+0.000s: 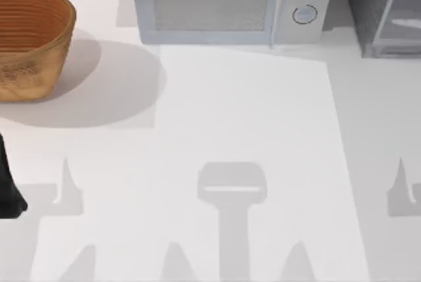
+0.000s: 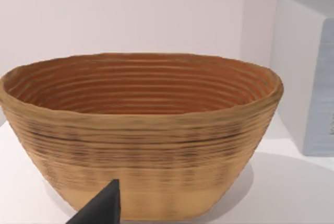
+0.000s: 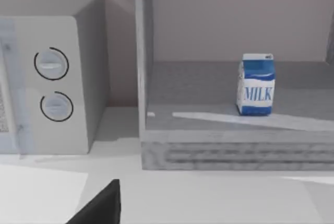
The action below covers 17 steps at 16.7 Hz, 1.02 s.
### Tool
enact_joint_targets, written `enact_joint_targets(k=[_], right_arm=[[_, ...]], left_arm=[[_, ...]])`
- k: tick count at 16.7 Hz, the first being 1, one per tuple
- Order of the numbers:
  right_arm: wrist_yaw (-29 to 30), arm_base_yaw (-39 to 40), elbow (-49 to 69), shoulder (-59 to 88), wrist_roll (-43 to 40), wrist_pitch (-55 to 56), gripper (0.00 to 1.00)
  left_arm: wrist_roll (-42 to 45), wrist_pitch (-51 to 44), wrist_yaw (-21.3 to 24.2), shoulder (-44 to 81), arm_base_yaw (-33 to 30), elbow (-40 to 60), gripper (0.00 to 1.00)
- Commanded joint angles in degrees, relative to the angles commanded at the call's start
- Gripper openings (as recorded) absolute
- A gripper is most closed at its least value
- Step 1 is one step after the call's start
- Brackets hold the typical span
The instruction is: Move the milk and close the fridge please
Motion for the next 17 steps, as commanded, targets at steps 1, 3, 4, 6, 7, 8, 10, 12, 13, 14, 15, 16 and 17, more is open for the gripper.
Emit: enact_joint_targets(k=[1,3,4,6,7,8,10,12,13,14,15,16,17], right_arm=[[0.0,0.0,0.0,0.0,0.0,0.0,1.0],[0.0,-0.2,0.1,0.2,0.0,0.0,1.0],[0.0,-0.2,0.4,-0.2,0.0,-0.6,1.0],[-0.2,0.0,1.7,-1.8,-0.1,-3.7,1.0],[-0.2,0.1,2.6,-3.0,-0.2,-6.1,1.0],[-0.3,0.2,3.8,-4.4,-0.3,-9.1,1.0],[-0.5,0.4,6.6,-8.0,-0.4,-16.5,1.0],[-0.6,0.6,10.2,-12.5,-0.4,-25.4,1.0],[-0.6,0.6,12.2,-15.0,-0.4,-30.3,1.0],[-0.6,0.7,14.4,-17.6,-0.3,-35.3,1.0],[-0.6,0.7,16.6,-20.3,-0.3,-40.4,1.0],[-0.5,0.7,18.9,-23.0,-0.3,-45.6,1.0],[-0.5,0.7,21.2,-25.8,-0.3,-50.7,1.0]], left_arm=[[0.0,0.0,0.0,0.0,0.0,0.0,1.0],[0.0,0.0,0.0,0.0,0.0,0.0,1.0],[0.0,0.0,0.0,0.0,0.0,0.0,1.0],[0.0,0.0,0.0,0.0,0.0,0.0,1.0],[0.0,0.0,0.0,0.0,0.0,0.0,1.0],[0.0,0.0,0.0,0.0,0.0,0.0,1.0],[0.0,0.0,0.0,0.0,0.0,0.0,1.0],[0.0,0.0,0.0,0.0,0.0,0.0,1.0],[0.0,0.0,0.0,0.0,0.0,0.0,1.0],[0.0,0.0,0.0,0.0,0.0,0.0,1.0],[0.0,0.0,0.0,0.0,0.0,0.0,1.0],[0.0,0.0,0.0,0.0,0.0,0.0,1.0],[0.0,0.0,0.0,0.0,0.0,0.0,1.0]])
